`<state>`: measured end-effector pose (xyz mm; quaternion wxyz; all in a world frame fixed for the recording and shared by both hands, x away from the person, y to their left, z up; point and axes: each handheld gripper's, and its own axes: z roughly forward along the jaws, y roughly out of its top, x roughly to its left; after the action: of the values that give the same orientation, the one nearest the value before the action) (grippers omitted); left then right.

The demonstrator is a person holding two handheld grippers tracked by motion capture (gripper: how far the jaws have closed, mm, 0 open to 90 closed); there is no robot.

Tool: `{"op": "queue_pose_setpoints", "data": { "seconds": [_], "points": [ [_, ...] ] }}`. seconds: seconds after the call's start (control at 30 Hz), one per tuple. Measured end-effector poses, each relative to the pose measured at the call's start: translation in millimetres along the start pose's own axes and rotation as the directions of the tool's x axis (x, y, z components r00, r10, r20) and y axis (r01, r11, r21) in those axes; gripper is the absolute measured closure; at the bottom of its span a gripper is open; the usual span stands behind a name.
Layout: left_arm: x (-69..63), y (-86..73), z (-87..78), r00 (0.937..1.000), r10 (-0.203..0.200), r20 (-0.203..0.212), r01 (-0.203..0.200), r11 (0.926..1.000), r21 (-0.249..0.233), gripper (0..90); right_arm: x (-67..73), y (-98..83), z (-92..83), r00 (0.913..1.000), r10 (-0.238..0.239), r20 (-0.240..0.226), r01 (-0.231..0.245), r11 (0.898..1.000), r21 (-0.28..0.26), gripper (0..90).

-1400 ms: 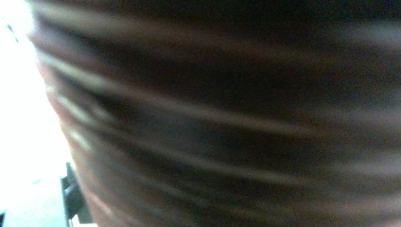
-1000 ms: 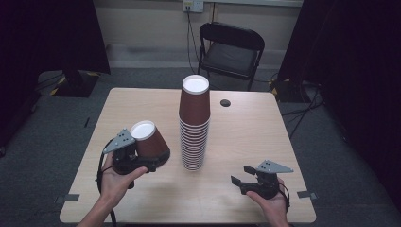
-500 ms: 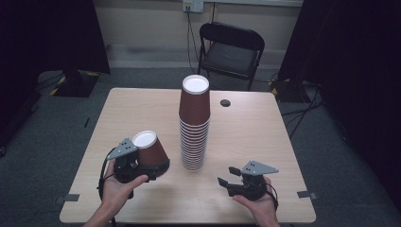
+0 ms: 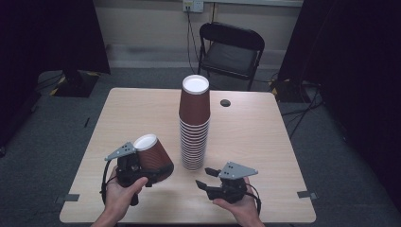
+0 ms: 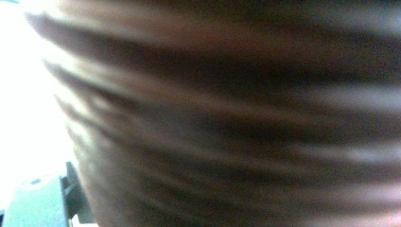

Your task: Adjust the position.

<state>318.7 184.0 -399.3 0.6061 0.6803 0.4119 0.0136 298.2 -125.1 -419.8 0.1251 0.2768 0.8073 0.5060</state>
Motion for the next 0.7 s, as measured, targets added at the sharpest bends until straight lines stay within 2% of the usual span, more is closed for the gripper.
{"op": "queue_pose_setpoints", "data": {
  "seconds": [0.23,0.4,0.5,0.6,0.7],
  "points": [
    [-3.1,1.1,0.0,0.9985,-0.044,0.031,0.045,0.9990,-0.001,11.9,12.7,9.1,14.8,0.9986,-0.047,-0.025,0.047,0.999,-0.025,45.3],
    [-7.3,3.0,0.0,0.9969,-0.077,0.016,0.077,0.9970,-0.011,11.9,19.9,14.4,20.4,0.9960,-0.079,-0.040,0.078,0.996,-0.038,45.9],
    [-8.6,4.1,-0.2,0.9945,-0.099,0.032,0.100,0.9948,-0.018,11.9,22.7,18.7,23.3,0.9956,-0.089,-0.031,0.087,0.995,-0.053,45.3],
    [-10.1,6.0,0.1,0.9895,-0.134,0.054,0.135,0.9906,-0.017,11.9,25.1,22.7,26.6,0.9951,-0.097,-0.020,0.095,0.992,-0.079,45.6],
    [-11.9,7.3,0.5,0.9893,-0.134,0.059,0.135,0.9908,-0.015,11.9,27.4,26.7,30.1,0.9943,-0.106,-0.004,0.105,0.988,-0.115,48.4]
  ]
}}
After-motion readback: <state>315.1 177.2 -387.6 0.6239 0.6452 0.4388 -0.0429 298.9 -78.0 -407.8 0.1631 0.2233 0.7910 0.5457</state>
